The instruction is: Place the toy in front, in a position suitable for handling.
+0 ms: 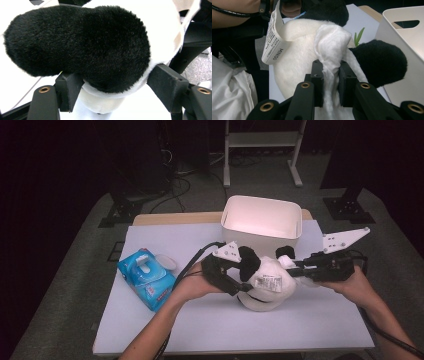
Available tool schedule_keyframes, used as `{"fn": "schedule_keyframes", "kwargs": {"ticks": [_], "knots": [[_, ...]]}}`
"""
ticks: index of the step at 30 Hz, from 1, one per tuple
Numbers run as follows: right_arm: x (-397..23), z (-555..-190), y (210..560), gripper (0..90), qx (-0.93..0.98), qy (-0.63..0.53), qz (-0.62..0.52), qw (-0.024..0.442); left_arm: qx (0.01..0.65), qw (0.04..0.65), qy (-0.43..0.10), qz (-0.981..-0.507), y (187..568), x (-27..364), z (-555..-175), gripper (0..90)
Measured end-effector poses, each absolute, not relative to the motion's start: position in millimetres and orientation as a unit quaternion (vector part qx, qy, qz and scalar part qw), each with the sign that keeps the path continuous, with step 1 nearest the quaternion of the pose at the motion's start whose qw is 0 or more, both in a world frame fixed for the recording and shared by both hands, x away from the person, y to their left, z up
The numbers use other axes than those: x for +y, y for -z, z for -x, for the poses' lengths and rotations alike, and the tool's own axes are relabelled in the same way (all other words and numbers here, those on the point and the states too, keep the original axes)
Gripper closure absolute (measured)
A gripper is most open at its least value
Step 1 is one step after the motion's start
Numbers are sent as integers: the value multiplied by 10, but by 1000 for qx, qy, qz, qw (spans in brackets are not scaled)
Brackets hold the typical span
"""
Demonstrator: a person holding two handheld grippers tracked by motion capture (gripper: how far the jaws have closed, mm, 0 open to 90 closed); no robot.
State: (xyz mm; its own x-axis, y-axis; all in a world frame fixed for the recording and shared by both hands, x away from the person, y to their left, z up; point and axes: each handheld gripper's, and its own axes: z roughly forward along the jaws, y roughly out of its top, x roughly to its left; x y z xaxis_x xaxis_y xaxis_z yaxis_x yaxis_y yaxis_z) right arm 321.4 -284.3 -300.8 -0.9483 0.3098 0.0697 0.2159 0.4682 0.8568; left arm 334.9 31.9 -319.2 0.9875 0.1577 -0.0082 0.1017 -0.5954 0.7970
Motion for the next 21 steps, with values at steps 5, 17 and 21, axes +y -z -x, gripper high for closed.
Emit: {"fn": "schedule_keyframes", "kwargs": {"ticks": [5,17,21], "knots": [[-2839,-3187,3011,764,860,-485,-153,50,76,449,-26,-890,3271,319,-3347,183],[-2847,-3175,3071,763,854,-495,-154,41,64,447,-8,-892,3391,149,-3372,72],[-2856,-3168,3089,763,853,-496,-157,41,59,457,-4,-888,3387,166,-3375,177]]}}
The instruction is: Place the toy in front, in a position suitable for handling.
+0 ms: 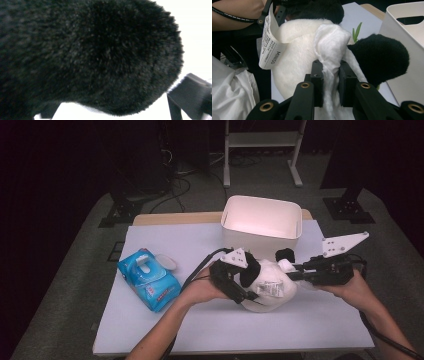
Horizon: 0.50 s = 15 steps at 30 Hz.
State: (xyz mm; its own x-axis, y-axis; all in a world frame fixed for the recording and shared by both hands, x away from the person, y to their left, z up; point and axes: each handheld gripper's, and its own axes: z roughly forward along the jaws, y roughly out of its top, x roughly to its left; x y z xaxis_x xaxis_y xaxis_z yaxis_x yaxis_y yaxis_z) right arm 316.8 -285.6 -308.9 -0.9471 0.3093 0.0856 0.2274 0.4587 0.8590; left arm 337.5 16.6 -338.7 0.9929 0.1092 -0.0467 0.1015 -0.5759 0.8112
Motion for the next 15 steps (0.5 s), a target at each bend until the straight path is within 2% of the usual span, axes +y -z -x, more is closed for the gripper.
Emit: {"fn": "schedule_keyframes", "kwargs": {"ticks": [2,4,8,15], "knots": [[-2862,-3153,3085,763,853,-495,-159,42,53,459,-5,-887,3379,186,-3367,275],[-2857,-3119,3049,763,856,-491,-153,51,46,460,-5,-887,3368,196,-3351,329],[-2861,-3098,2932,764,863,-477,-149,73,38,459,-3,-888,3344,212,-3338,368],[-2859,-3227,2828,763,868,-465,-154,82,32,462,-6,-886,3350,239,-3341,383]]}}
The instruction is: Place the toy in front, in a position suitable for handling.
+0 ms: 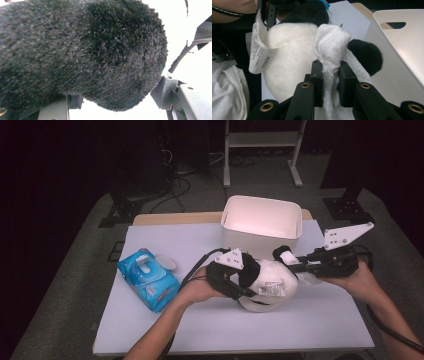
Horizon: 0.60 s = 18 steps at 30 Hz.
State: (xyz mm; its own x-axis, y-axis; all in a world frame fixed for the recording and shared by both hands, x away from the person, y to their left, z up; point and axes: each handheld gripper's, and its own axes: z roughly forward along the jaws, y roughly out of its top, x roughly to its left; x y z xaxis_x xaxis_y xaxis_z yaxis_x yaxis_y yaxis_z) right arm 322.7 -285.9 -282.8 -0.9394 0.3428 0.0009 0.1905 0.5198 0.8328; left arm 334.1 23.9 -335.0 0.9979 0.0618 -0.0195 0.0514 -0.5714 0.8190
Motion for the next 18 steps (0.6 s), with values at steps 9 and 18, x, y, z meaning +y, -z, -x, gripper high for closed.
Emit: {"fn": "schedule_keyframes", "kwargs": {"ticks": [9,18], "knots": [[-2863,-3313,2776,762,867,-460,-169,94,27,459,-6,-888,3347,227,-3329,382],[-2759,-3151,2789,760,873,-463,-136,72,29,456,-8,-890,3337,191,-3340,379]]}}
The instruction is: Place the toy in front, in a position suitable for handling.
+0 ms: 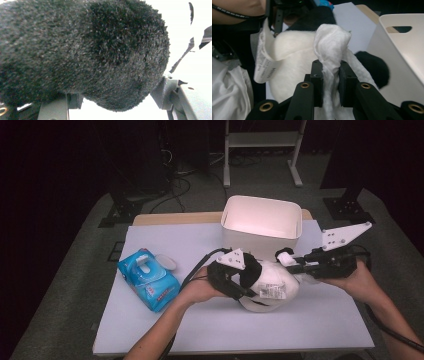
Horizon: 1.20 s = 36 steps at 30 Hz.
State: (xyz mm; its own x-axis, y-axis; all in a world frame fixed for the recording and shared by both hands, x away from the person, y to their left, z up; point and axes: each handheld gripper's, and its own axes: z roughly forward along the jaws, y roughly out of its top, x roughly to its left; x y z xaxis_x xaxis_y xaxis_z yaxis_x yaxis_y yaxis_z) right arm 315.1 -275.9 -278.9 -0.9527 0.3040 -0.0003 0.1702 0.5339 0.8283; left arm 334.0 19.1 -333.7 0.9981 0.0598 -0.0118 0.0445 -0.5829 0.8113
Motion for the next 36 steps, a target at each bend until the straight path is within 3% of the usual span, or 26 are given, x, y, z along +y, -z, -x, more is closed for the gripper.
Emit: {"fn": "schedule_keyframes", "kwargs": {"ticks": [13,27,36], "knots": [[-2852,-3311,2683,760,875,-444,-164,104,13,451,-9,-892,3331,171,-3300,377],[-3023,-3231,2876,759,867,-454,-185,86,30,458,-5,-889,3348,203,-3336,372],[-2710,-3166,2740,758,881,-446,-129,90,27,450,-10,-893,3322,137,-3320,370]]}}
